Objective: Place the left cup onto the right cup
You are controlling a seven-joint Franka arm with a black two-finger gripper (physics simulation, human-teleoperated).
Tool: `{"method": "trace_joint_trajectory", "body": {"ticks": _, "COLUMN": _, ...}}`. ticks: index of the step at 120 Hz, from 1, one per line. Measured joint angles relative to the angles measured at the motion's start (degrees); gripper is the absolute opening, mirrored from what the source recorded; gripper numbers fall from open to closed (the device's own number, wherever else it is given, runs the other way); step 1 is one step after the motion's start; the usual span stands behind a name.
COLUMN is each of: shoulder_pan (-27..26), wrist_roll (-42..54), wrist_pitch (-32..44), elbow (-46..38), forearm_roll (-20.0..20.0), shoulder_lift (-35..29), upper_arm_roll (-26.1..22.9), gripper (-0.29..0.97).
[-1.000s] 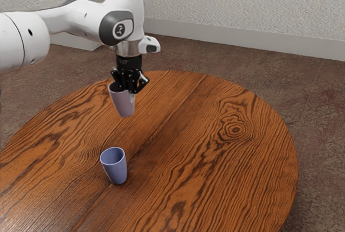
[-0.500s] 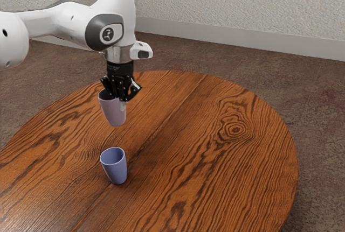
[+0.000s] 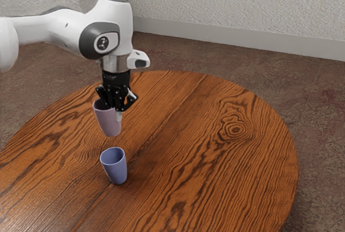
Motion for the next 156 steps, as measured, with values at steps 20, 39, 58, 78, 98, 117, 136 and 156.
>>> {"method": "trace_joint_trajectory", "body": {"ticks": 20, "shoulder_pan": 0.01, "wrist_roll": -1.01, "wrist_pitch": 0.97, "elbow": -1.94, "forearm_roll": -0.16, "shoulder_lift": -1.13, "upper_arm_roll": -0.20, "gripper": -0.10}}
{"method": "trace_joint_trajectory", "body": {"ticks": 39, "shoulder_pan": -0.06, "wrist_roll": -1.98, "wrist_pitch": 1.38, "elbow": -3.68, "forearm_roll": -0.26, "shoulder_lift": -2.90, "upper_arm_roll": -0.51, "gripper": -0.10}}
{"method": "trace_joint_trajectory", "body": {"ticks": 58, "shoulder_pan": -0.33, "wrist_roll": -2.80, "wrist_pitch": 1.71, "elbow": -4.84, "forearm_roll": -0.38, "shoulder_lift": -2.98, "upper_arm_roll": -0.73, "gripper": -0.10}}
{"method": "trace_joint_trajectory", "body": {"ticks": 78, "shoulder_pan": -0.91, "wrist_roll": -3.48, "wrist_pitch": 3.11, "elbow": -6.79, "forearm_roll": -0.58, "shoulder_lift": -2.76, "upper_arm_roll": -0.63, "gripper": -0.10}}
{"method": "trace_joint_trajectory", "body": {"ticks": 98, "shoulder_pan": -1.29, "wrist_roll": -4.01, "wrist_pitch": 4.45, "elbow": -7.61, "forearm_roll": -0.69, "shoulder_lift": -2.66, "upper_arm_roll": -0.57, "gripper": -0.10}}
{"method": "trace_joint_trajectory", "body": {"ticks": 117, "shoulder_pan": -1.37, "wrist_roll": -4.40, "wrist_pitch": 5.64, "elbow": -7.71, "forearm_roll": -0.66, "shoulder_lift": -2.44, "upper_arm_roll": -0.53, "gripper": -0.10}}
{"method": "trace_joint_trajectory", "body": {"ticks": 136, "shoulder_pan": -1.00, "wrist_roll": -4.71, "wrist_pitch": 6.82, "elbow": -7.71, "forearm_roll": -0.64, "shoulder_lift": -1.58, "upper_arm_roll": -0.44, "gripper": -0.10}}
{"method": "trace_joint_trajectory", "body": {"ticks": 156, "shoulder_pan": -0.01, "wrist_roll": -4.97, "wrist_pitch": 7.74, "elbow": -7.71, "forearm_roll": -0.63, "shoulder_lift": -0.77, "upper_arm_roll": -0.38, "gripper": -0.10}}
